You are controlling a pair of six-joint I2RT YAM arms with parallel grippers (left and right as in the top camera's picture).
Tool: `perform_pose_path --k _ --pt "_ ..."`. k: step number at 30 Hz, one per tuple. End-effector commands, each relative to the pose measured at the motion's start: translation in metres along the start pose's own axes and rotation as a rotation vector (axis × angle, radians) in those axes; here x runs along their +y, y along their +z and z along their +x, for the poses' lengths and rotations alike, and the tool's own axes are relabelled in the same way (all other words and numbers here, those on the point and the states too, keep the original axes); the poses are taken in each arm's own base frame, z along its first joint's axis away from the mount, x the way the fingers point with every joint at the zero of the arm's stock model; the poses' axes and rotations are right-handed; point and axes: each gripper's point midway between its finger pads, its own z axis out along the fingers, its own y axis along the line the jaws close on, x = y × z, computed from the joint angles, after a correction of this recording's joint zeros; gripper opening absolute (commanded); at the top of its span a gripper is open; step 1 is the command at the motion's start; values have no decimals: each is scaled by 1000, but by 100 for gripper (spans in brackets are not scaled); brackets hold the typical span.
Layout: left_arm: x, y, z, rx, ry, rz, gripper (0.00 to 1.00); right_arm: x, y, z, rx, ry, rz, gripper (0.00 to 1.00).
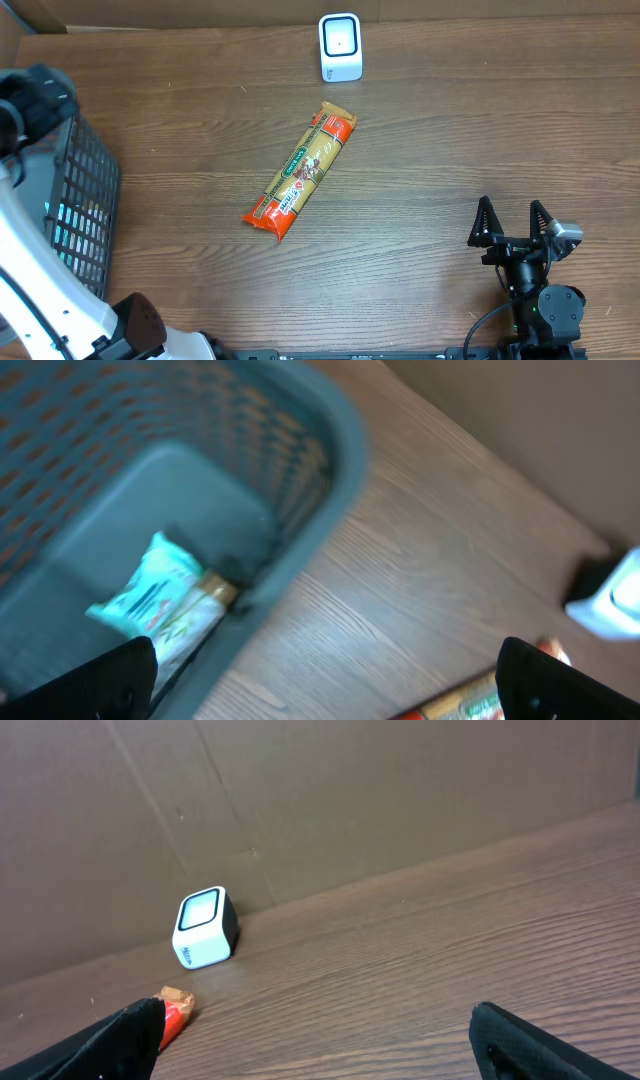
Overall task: Scan the item barcode
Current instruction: 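Reach the left gripper into the basket and grasp the green wipes pack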
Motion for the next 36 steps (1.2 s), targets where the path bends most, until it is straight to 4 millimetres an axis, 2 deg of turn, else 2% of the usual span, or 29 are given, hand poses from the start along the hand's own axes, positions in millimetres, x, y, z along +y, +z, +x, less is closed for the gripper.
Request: perform_pose_path --k 1,14,18,21,26,29,36 --pt "31 -7 -6 -23 -164 -32 100 0 0 3 2 -4 -5 100" --pt "99 -15 -11 -55 -380 -138 100 0 0 3 2 -4 -5 100" --pt "116 -7 -10 -43 -395 -163 100 0 0 3 2 -4 -5 100" --pt "121 16 -3 20 -326 -168 100 0 0 3 2 -4 -5 100" --pt "133 69 20 157 -267 -171 100 0 0 3 2 -4 -5 100" --pt "140 97 36 220 -232 -169 95 0 0 3 2 -4 -5 100" --pt "153 147 66 278 -165 -157 94 0 0 3 2 -4 -5 100"
